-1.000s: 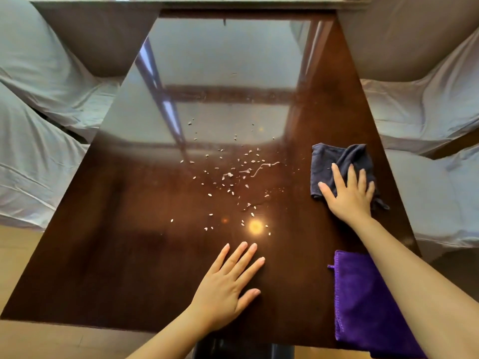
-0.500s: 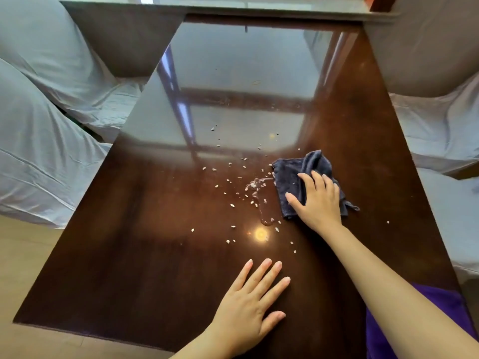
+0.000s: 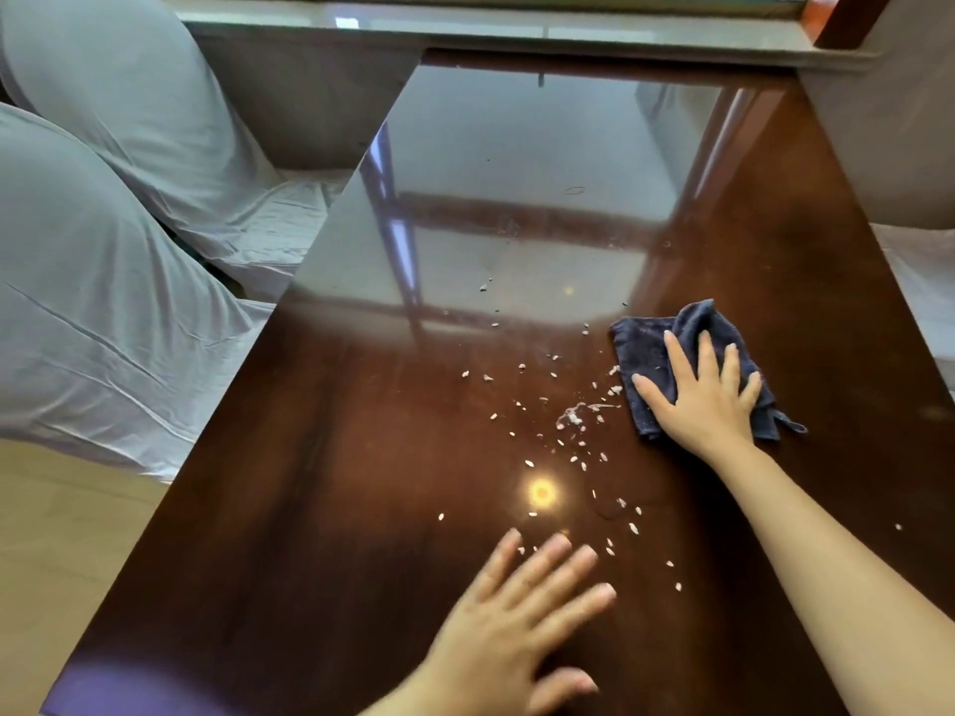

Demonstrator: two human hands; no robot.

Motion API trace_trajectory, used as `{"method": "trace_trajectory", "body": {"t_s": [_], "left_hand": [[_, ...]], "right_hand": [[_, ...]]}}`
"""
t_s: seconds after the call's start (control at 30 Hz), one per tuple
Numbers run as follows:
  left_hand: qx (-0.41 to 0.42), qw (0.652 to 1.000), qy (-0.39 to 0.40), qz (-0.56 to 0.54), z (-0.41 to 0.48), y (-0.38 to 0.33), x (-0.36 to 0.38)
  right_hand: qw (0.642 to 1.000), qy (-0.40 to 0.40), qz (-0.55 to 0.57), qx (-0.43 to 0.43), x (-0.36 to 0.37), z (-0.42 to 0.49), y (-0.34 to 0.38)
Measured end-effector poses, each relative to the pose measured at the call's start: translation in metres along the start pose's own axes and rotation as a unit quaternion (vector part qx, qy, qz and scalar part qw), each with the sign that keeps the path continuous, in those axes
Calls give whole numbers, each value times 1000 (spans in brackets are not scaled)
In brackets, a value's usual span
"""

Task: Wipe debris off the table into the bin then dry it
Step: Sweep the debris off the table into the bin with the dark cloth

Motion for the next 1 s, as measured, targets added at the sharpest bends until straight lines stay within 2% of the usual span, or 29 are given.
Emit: {"method": "trace_trajectory", "body": {"t_s": [0.07,0.13,0.2,0.33,0.5,0.7,0.87,1.0], "left_hand": [[-52,997,-56,33,8,59,-21],[-149,983,-78,66,22,131,-39],[-232,967,-61,81,40,192,-45],[-321,944,2,72,60,259,-23],[-331,942,-5,62,62,270,-10],[-334,941,-6,60,61,269,-12],[-334,940,-13,60,61,270,-13],[-333,941,-20,60,61,269,-13]], "right_hand": [[1000,-4,-2,-2,0,4,0],[1000,-8,-3,-3,-1,8,3],[1000,-10,-3,-2,-1,14,8],[1000,-12,0,-4,1,26,19],[996,-10,3,-94,4,11,51],[973,-43,114,-196,-5,-41,85],[968,-114,178,-138,-17,-15,67],[983,-84,158,-34,-16,48,46]]}}
Point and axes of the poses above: each hand's wrist, its own z-axis towards the middle knuckle, its own x-axis out of the palm, y = z × x, the point moved 7 cm from there along z, towards the middle knuckle, and after that the axes turned 3 degrees about -y, right-handed, at the moved point
